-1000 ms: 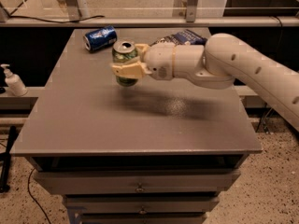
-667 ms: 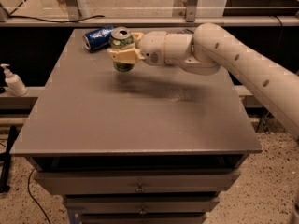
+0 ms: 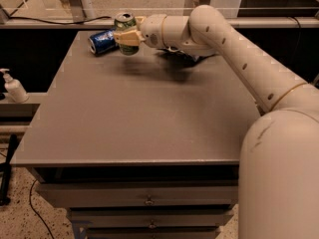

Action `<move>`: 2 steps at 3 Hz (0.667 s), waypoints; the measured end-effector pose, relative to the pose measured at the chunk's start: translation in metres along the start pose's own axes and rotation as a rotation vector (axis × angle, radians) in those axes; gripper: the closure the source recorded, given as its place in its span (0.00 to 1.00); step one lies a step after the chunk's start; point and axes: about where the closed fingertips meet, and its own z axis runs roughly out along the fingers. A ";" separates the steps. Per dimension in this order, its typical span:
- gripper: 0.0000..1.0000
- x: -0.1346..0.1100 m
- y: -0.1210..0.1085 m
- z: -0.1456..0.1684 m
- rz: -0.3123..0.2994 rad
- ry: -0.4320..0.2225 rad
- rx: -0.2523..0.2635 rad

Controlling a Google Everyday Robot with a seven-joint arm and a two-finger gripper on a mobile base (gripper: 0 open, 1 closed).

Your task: Move green can near pepsi can

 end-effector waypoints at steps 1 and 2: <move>1.00 0.008 -0.025 0.008 0.018 0.016 0.035; 1.00 0.023 -0.034 0.020 0.048 0.013 0.036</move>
Offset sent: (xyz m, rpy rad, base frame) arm 0.0583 0.0041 -0.0372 0.0254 0.0743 -0.0564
